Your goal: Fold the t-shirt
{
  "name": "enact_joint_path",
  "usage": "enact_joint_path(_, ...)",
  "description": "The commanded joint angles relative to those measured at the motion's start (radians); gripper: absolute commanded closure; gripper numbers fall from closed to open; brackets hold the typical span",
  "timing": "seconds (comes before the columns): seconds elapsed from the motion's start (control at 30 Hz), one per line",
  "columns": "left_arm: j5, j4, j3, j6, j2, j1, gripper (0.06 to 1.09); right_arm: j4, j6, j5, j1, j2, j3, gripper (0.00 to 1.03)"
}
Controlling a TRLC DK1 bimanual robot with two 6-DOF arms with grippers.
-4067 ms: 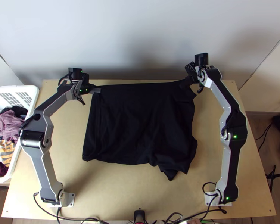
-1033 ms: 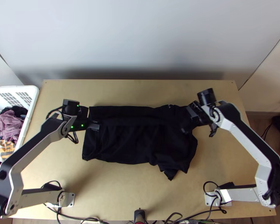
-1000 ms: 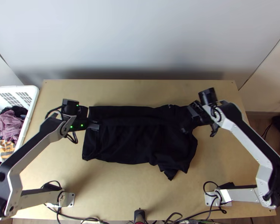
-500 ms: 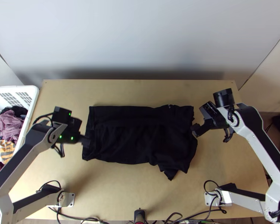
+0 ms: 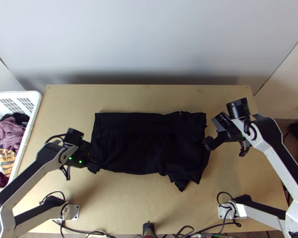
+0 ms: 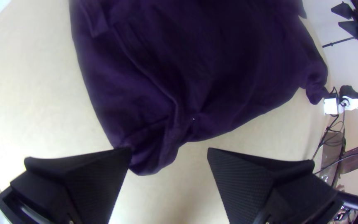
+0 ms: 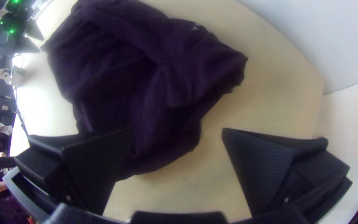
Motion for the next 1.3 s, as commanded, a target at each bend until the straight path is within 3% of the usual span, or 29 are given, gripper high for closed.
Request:
enact_joint_path(0.0,-0.014,0.079,-0.039,-0.039,0.061,-0.09,0.2,-0.009,0.003,0.0,0.027,-0.012,-0.016,0.05)
enact_joint_path(0.03,-0.018,0.09,-0.036,-0.042,0.067,-0.093,0.22,-0.01,0.003,0.0,0.027,-0.014,-0.016,0.05)
enact_joint_path(0.27,-0.027,0.164,-0.028,-0.058,0.106,-0.067,0.76,-0.023,0.002,0.0,0.033,-0.029,-0.03,0.05)
enact_joint_path(0.43,-0.038,0.188,-0.019,-0.042,0.123,-0.041,1.04,-0.029,-0.006,0.0,0.036,-0.034,-0.027,0.05)
enact_joint_path(0.6,-0.057,0.188,-0.002,-0.038,0.123,-0.026,1.05,-0.073,-0.006,-0.012,0.09,-0.032,-0.012,0.05)
enact_joint_path(0.97,-0.067,0.188,0.012,-0.027,0.112,0.094,1.05,-0.184,-0.023,-0.038,0.393,-0.032,-0.064,0.05)
enact_joint_path(1.27,-0.067,0.234,0.027,-0.055,0.164,0.151,1.05,-0.222,-0.038,-0.119,0.614,-0.021,-0.157,0.05)
